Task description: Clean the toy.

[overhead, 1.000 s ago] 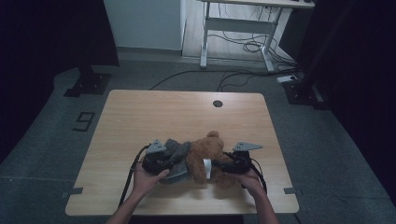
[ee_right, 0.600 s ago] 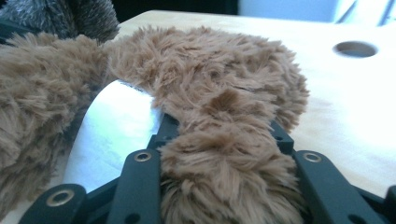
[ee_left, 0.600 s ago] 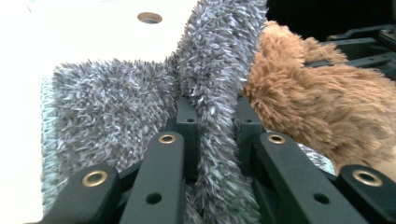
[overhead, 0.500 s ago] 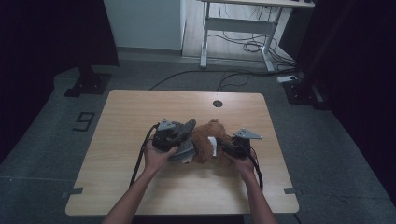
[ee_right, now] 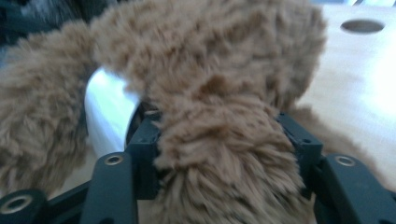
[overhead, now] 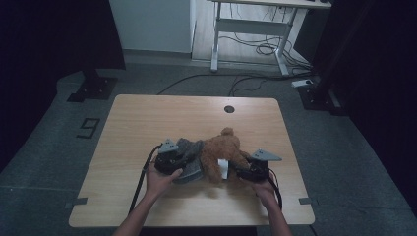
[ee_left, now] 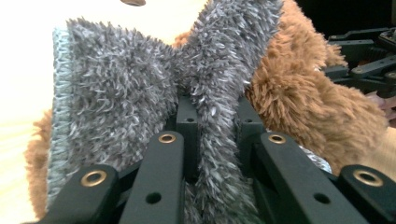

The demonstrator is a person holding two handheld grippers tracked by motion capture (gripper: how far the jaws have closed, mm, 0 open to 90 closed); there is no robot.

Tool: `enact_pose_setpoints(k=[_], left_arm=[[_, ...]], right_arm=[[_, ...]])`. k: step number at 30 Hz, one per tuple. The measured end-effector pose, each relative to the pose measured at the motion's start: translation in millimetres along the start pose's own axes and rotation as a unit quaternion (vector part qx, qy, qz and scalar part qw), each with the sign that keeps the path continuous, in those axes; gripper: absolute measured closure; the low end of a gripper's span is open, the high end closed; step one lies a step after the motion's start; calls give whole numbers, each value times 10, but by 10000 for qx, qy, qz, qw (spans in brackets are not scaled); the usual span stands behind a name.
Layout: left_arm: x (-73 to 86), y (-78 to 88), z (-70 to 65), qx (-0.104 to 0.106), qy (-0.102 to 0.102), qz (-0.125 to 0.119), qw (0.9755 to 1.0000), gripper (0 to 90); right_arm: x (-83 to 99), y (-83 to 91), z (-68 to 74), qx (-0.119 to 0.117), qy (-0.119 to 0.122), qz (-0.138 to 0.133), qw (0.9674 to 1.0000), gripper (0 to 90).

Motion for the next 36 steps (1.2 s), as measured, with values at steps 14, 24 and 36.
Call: enact_pose_setpoints(k=[14, 24, 36], left_arm=[[279, 249, 645, -783, 547, 420, 9945, 772], [107, 392, 601, -486, 606, 109, 9969, 774], [-673, -153, -482, 272, -329, 281, 9987, 772]], right_arm=[[260, 48, 40, -313, 123, 81, 9994, 596], [275, 54, 21, -299, 147, 40, 9994, 595], [263, 45, 42, -252, 146, 32, 9996, 593]])
Point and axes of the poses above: each handheld gripper's, and its own axes: y roughly backward along the jaws, x roughly out of its underside, z roughly to its left, the point moved 6 cm from there along -y, roughly forward along the jaws, and after that the axes turned 9 degrees about -x, right-handed, at the moved point
